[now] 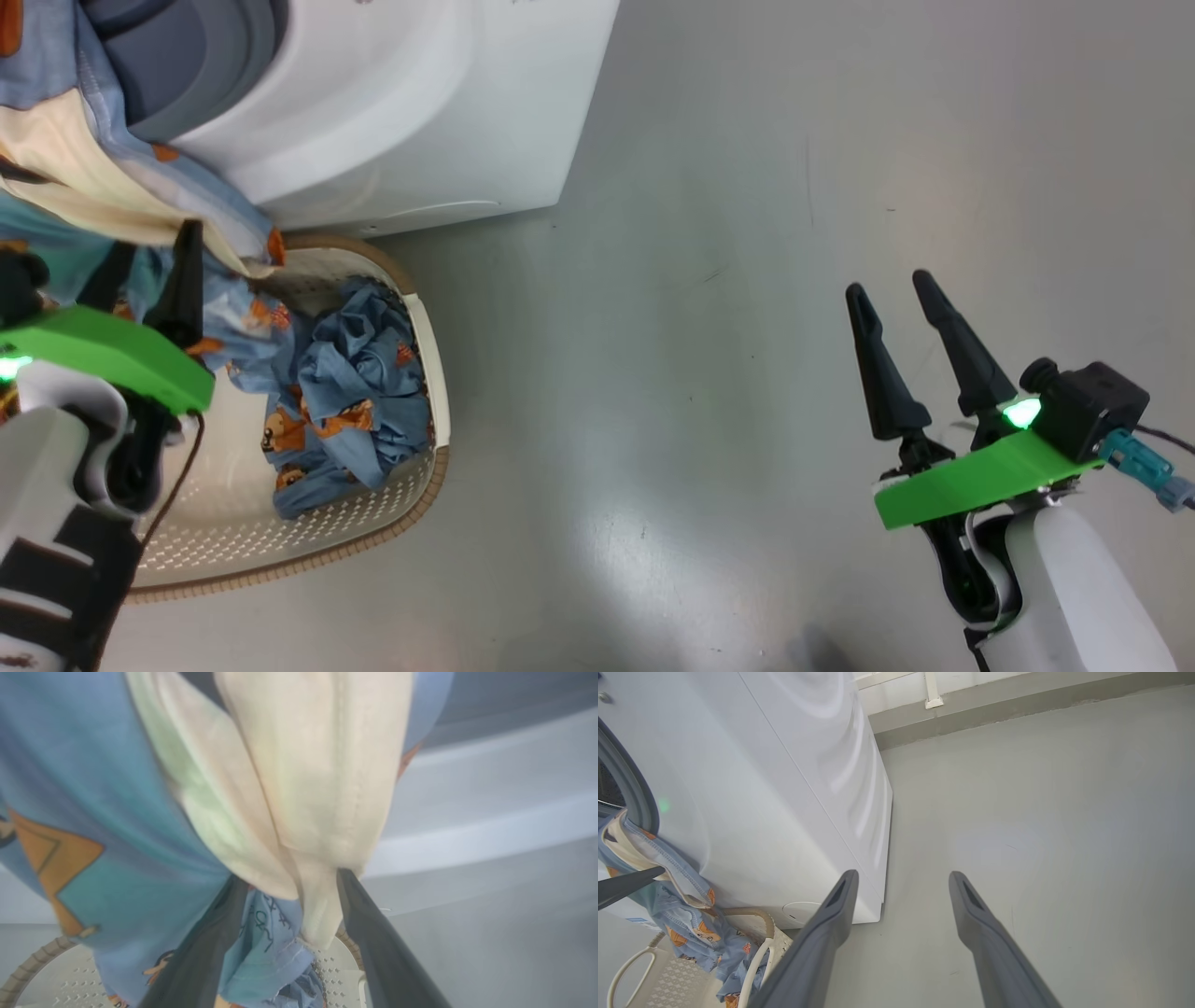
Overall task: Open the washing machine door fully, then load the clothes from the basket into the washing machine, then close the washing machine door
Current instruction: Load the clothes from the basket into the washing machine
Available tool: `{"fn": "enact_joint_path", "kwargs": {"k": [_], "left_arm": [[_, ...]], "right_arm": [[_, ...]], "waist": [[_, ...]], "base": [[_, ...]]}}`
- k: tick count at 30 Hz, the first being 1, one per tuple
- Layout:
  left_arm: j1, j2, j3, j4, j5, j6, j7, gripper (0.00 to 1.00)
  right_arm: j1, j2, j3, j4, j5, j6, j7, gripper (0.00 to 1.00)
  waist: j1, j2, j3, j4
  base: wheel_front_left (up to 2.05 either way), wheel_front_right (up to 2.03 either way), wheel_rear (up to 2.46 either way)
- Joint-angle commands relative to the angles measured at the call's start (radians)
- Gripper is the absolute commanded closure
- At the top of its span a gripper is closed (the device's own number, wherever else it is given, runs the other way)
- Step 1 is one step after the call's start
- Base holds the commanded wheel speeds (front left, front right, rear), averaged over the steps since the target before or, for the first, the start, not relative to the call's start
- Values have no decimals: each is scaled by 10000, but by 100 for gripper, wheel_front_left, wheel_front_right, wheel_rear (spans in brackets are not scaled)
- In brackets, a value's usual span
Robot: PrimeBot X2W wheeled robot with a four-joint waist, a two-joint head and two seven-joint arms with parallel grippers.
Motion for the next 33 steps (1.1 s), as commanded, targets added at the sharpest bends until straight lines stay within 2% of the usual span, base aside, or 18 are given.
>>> {"fn": "enact_joint_path", "kwargs": {"k": [1, 4, 5, 6, 8, 9, 16, 24, 33], "left_arm": [[-263, 540, 264, -175, -132, -15, -65, 0], [-361, 531, 391, -189, -289, -15, -65, 0], [-389, 518, 463, -204, -338, -15, -65, 16], [-401, 493, 549, -233, -409, -15, -65, 47], [-389, 460, 693, -287, -490, -15, -65, 89], [-371, 444, 751, -311, -509, -15, -65, 100], [-102, 365, 1321, -602, -519, -15, -65, 100], [638, 104, 3090, -1705, -29, -15, -65, 100], [1543, -259, 4907, -3472, 1292, -15, -65, 100]], "right_arm": [[42, 33, 235, -258, -149, 16, -118, 0], [6, 31, 269, -257, -155, 16, -118, 0], [-4, 30, 274, -261, -158, 16, -118, 0], [-12, 29, 278, -265, -161, 16, -118, 0], [-16, 26, 279, -269, -167, 16, -118, 0], [-12, 25, 274, -270, -168, 16, -118, 0], [47, 38, 178, -294, -187, 16, -118, 0], [10, 124, 96, -300, -217, 16, -118, 0], [17, 216, 81, -283, -193, 16, -118, 0]], "waist": [[1, 0, 8, -3], [1, 0, 11, -16], [1, 0, 16, -16], [1, 0, 18, -15], [1, 0, 11, -7], [1, 0, 4, 0], [1, 0, -34, 120], [1, 0, -37, 364], [1, 0, -125, 480]], "base": [[0, 0, 0], [0, 0, 0], [0, 0, 0], [0, 0, 0], [0, 0, 0], [0, 0, 0], [0, 0, 0], [0, 0, 0], [0, 0, 0]]}}
